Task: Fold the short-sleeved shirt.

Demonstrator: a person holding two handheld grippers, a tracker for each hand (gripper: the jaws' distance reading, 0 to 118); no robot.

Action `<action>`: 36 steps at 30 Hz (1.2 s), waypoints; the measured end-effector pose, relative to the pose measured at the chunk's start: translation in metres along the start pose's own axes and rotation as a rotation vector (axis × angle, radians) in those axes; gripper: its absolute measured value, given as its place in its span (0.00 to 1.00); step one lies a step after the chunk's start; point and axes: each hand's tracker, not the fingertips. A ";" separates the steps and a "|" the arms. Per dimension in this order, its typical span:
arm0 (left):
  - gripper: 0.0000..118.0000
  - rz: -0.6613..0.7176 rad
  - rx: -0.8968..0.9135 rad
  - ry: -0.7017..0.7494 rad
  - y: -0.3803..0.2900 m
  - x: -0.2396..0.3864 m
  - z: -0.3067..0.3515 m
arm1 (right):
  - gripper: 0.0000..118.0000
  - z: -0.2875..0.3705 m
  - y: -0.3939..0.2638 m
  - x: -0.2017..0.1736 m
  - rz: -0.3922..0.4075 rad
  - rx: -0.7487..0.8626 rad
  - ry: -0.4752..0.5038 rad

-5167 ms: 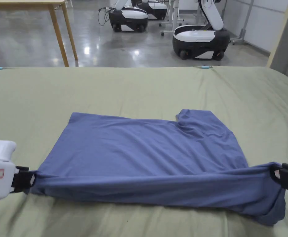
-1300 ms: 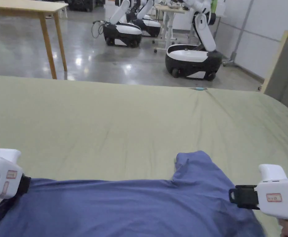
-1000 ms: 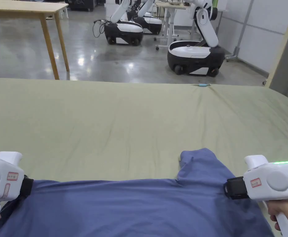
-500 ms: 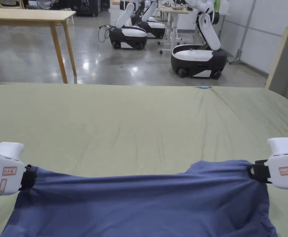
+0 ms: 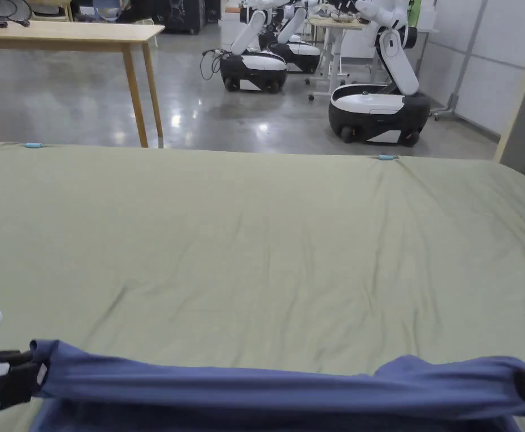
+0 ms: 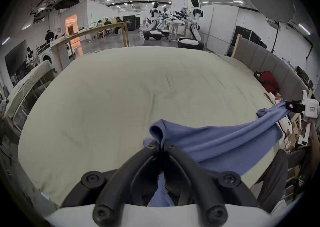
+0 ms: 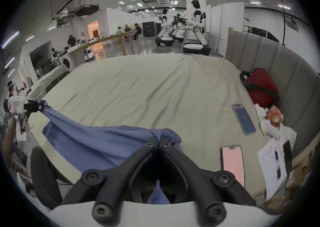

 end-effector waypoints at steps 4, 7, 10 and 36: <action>0.02 0.036 -0.058 -0.002 -0.029 -0.001 -0.008 | 0.02 -0.012 -0.027 0.001 -0.035 -0.063 0.013; 0.02 0.063 -0.084 -0.005 -0.040 -0.003 -0.015 | 0.02 -0.020 -0.037 0.001 -0.042 -0.091 0.018; 0.02 0.066 -0.090 0.000 -0.042 -0.003 -0.018 | 0.02 -0.022 -0.041 -0.001 -0.039 -0.104 0.015; 0.00 0.346 0.024 -0.076 -0.021 -0.069 0.023 | 0.01 0.062 -0.019 -0.103 0.044 0.432 -0.219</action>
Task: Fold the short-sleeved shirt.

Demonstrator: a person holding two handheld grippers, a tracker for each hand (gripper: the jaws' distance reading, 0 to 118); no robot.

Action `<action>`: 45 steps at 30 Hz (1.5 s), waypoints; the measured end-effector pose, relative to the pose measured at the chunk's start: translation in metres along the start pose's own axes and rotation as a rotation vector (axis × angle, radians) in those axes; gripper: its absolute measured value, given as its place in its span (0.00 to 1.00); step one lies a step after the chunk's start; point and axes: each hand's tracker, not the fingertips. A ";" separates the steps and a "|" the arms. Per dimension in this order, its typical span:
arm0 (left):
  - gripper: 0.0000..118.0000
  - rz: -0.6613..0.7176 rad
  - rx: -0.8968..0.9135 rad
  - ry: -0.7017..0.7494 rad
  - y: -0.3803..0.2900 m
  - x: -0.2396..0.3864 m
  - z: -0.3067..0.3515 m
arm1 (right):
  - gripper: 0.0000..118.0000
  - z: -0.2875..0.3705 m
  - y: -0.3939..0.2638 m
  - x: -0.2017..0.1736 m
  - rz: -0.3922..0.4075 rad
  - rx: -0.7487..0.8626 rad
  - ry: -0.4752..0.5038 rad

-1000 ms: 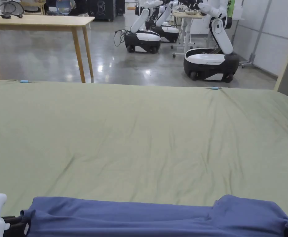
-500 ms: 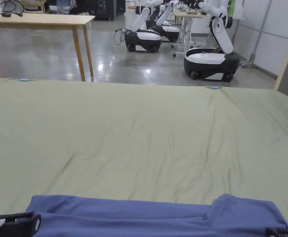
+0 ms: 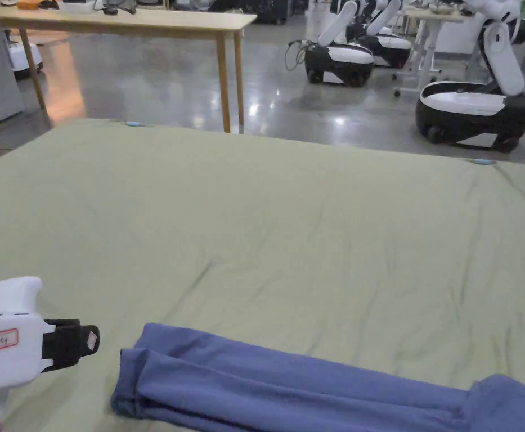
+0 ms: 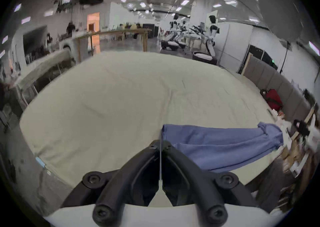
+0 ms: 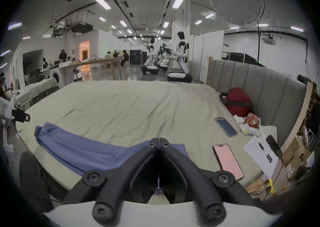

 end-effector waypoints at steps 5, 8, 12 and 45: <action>0.00 0.160 -0.190 -0.282 0.025 -0.033 -0.024 | 0.01 0.020 0.015 -0.028 -0.023 0.068 0.006; 0.07 0.119 -0.275 -0.293 0.031 -0.031 -0.041 | 0.01 0.029 0.022 -0.032 -0.031 0.089 0.024; 0.87 0.110 -0.364 -0.293 0.028 -0.028 -0.072 | 0.01 0.032 0.027 -0.036 -0.030 0.092 0.031; 0.03 0.085 -0.305 -0.189 0.055 0.013 0.019 | 0.01 0.021 0.017 -0.018 -0.011 0.044 0.108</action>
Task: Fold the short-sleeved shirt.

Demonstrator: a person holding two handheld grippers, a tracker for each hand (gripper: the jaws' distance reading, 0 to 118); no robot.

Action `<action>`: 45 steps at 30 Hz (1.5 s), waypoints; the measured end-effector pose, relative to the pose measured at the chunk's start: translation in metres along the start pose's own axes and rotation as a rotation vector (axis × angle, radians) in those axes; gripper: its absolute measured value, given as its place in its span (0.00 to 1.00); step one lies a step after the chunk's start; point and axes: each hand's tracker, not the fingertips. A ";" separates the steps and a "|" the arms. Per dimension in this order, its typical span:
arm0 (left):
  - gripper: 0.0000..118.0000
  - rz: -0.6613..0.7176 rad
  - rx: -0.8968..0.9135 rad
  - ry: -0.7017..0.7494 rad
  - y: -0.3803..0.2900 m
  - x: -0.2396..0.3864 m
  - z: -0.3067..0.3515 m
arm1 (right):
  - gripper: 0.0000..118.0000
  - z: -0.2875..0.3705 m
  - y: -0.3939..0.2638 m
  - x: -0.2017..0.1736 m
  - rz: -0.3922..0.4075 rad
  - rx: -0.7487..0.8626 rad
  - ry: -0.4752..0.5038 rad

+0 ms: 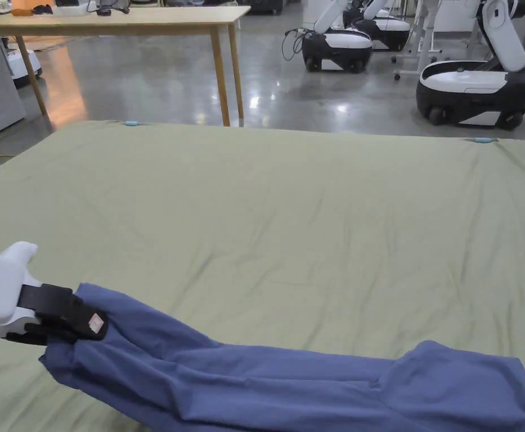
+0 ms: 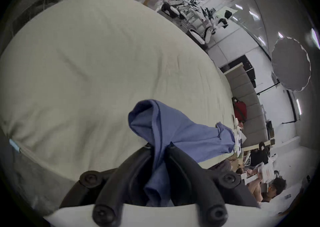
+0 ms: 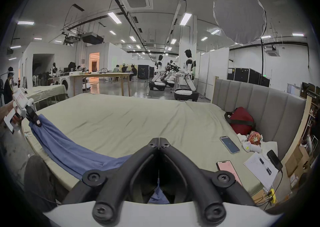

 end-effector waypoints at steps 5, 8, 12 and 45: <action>0.04 -0.090 -0.049 -0.013 0.000 0.068 -0.044 | 0.01 0.002 -0.006 0.000 0.010 -0.020 0.015; 0.04 -0.144 -0.089 -0.004 -0.004 0.107 -0.081 | 0.01 0.003 -0.009 0.000 -0.003 -0.036 0.025; 0.04 -0.184 -0.136 -0.016 -0.015 0.147 -0.138 | 0.01 0.003 -0.016 0.003 -0.013 -0.058 0.027; 0.00 -0.097 -0.213 -0.225 -0.066 0.135 -0.230 | 0.01 0.001 -0.033 0.004 -0.033 -0.172 0.041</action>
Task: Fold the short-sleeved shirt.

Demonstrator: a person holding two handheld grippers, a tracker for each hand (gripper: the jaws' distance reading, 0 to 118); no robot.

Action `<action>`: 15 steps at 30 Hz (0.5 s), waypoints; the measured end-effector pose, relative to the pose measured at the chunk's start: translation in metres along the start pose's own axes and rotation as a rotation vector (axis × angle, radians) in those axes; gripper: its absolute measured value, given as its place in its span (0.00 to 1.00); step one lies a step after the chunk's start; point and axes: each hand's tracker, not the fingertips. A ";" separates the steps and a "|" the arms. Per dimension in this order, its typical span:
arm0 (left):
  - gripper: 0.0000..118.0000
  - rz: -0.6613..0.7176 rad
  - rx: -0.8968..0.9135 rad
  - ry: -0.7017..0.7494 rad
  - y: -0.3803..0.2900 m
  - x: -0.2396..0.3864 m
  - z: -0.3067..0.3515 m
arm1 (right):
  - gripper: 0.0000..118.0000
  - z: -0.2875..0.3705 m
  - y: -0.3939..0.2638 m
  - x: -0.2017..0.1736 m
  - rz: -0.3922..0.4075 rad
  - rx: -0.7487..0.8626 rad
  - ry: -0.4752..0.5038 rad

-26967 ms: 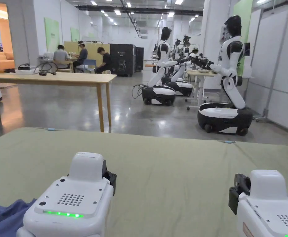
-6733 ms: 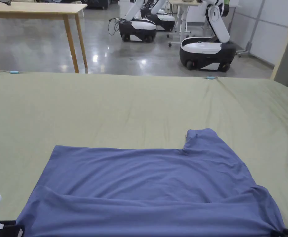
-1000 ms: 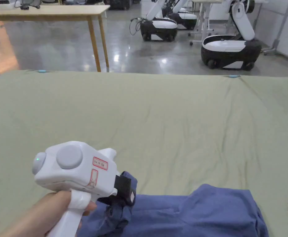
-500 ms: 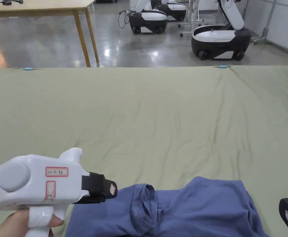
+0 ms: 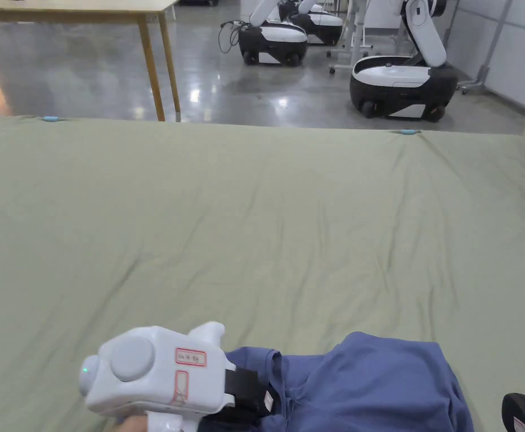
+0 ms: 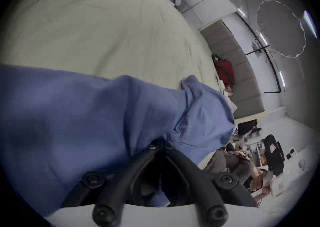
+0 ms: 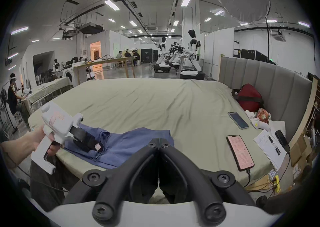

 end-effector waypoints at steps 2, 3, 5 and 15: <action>0.00 -0.035 0.077 -0.006 -0.001 -0.003 0.043 | 0.01 -0.004 0.001 -0.002 0.005 -0.007 0.006; 0.00 -0.037 0.115 -0.011 -0.003 -0.007 0.066 | 0.01 -0.006 0.004 -0.007 0.007 -0.008 0.009; 0.00 -0.015 0.152 0.026 -0.006 -0.020 0.104 | 0.01 -0.009 0.006 -0.012 0.004 -0.009 0.022; 0.05 0.068 0.075 0.083 -0.003 -0.098 0.128 | 0.01 -0.016 0.013 -0.037 0.031 -0.008 0.080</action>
